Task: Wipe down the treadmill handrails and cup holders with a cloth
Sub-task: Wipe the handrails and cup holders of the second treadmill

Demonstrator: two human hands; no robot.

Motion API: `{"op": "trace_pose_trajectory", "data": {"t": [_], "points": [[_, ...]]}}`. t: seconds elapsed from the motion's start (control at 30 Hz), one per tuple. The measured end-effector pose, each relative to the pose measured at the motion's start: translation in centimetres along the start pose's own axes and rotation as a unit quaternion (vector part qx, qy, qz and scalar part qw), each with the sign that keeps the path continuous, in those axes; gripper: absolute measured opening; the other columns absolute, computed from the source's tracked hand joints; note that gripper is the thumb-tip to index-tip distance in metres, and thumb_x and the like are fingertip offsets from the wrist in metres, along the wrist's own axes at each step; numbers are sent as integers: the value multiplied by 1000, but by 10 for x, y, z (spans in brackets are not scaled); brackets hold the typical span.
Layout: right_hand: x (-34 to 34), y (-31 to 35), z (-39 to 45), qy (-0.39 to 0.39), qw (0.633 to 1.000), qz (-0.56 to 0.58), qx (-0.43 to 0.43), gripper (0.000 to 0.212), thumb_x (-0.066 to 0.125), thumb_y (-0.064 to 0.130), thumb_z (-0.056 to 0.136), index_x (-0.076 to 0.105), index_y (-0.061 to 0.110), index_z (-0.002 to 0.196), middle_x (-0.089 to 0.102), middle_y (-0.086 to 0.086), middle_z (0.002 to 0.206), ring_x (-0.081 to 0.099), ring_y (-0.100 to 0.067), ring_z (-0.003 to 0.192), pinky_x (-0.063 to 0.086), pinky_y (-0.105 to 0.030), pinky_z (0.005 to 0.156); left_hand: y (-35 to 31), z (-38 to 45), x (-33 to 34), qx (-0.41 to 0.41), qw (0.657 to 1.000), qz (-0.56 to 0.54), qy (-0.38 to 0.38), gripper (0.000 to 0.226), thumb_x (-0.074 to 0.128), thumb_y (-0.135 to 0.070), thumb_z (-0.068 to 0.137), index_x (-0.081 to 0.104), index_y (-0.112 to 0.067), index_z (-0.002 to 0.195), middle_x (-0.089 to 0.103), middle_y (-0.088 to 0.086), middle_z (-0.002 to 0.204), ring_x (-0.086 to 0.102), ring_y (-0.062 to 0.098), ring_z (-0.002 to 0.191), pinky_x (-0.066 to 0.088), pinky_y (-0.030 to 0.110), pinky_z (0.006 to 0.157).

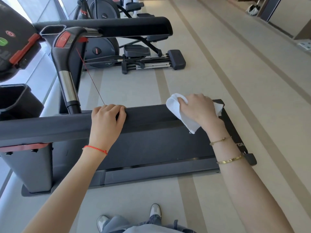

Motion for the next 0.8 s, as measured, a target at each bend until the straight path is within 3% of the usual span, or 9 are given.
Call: {"op": "trace_pose_trajectory", "data": {"t": [0.17, 0.33, 0.4, 0.53, 0.67, 0.73, 0.8], "points": [[32, 86, 16, 114, 988, -2, -106, 56, 26, 48, 99, 44, 10, 63, 45, -3, 65, 46, -27, 70, 29, -35, 68, -1, 1, 0, 0, 1000, 6, 2, 31, 43, -18, 99, 69, -10, 84, 66, 1, 71, 57, 25, 66, 39, 38, 83], [36, 95, 13, 72, 989, 15, -129, 57, 27, 49, 96, 40, 15, 52, 42, 0, 55, 36, -18, 52, 24, -35, 57, 3, 3, -5, 1, 1000, -17, 13, 28, 48, -20, 97, 70, -8, 84, 65, 2, 68, 56, 26, 62, 45, 40, 80], [37, 88, 15, 96, 987, 8, -130, 59, 26, 53, 96, 44, 16, 53, 45, 1, 55, 37, -15, 52, 22, -33, 52, 11, 4, -10, -7, 1000, -11, 14, 26, 52, -20, 97, 71, -7, 85, 66, 2, 70, 55, 25, 65, 47, 43, 80], [50, 89, 29, 250, 964, -15, -88, 55, 24, 60, 93, 47, 21, 61, 49, 2, 66, 48, -21, 66, 27, -32, 55, 42, 3, -26, -39, 999, 31, 5, 24, 53, -18, 98, 72, -7, 88, 71, 5, 85, 60, 29, 86, 46, 43, 82], [78, 134, 26, 425, 901, 86, 21, 61, 34, 76, 60, 46, 16, 69, 56, 1, 83, 52, -25, 74, 34, -32, 67, 55, 0, -29, -45, 998, 37, 16, 29, 47, -24, 98, 72, -10, 92, 71, 2, 89, 60, 27, 92, 41, 39, 84], [89, 172, 22, 461, 879, 116, -20, 49, 33, 67, 58, 32, 19, 70, 44, 2, 86, 41, -25, 75, 29, -35, 70, 58, -1, -28, -38, 999, 34, 14, 28, 45, -21, 98, 71, -11, 96, 71, 1, 93, 60, 27, 93, 42, 39, 83], [92, 202, 21, 452, 884, 77, -91, 41, 24, 59, 62, 36, 20, 66, 45, 3, 73, 43, -25, 62, 30, -31, 64, 61, -1, -29, -29, 999, 20, 13, 29, 40, -16, 99, 67, -8, 93, 68, 2, 91, 58, 28, 89, 44, 40, 78]]}}
Point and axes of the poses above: each hand's wrist, its own z-axis towards the middle knuckle, its own x-axis out of the palm, y = z × x, the point moved 7 cm from there along z, towards the middle knuckle
